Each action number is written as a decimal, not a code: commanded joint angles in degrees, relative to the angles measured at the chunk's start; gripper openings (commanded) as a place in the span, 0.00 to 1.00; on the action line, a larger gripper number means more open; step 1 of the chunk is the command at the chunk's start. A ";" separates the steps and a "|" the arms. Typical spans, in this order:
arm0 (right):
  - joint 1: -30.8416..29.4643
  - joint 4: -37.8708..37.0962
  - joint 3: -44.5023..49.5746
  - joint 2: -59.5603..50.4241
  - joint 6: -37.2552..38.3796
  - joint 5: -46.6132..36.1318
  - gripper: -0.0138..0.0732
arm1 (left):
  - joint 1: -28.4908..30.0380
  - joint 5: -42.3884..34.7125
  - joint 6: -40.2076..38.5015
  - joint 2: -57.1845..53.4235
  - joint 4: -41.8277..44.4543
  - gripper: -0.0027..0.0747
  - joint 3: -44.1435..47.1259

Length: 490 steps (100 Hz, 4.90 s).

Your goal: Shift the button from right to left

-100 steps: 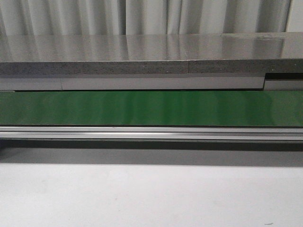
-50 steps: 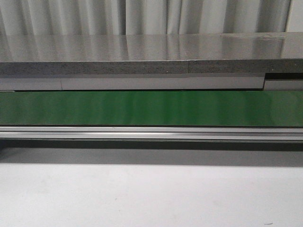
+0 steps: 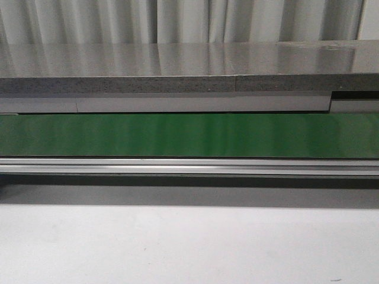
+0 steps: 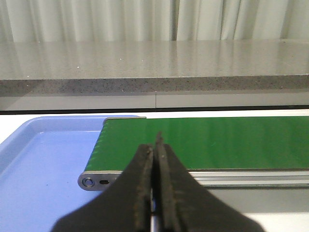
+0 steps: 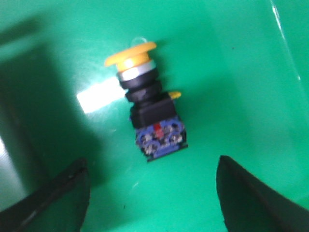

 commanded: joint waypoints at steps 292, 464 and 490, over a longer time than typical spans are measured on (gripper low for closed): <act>27.33 7.91 23.73 -37.75 -7.05 -14.52 0.08 | -0.45 -4.30 -0.57 -1.84 -0.21 0.01 2.60; 27.33 8.63 55.41 -95.42 -6.53 -23.49 0.08 | -0.45 -4.30 -0.57 -1.84 -0.21 0.01 2.60; 27.33 8.63 55.41 -95.42 -6.53 -23.49 0.08 | -0.45 -4.41 -0.57 -1.84 0.35 0.01 2.60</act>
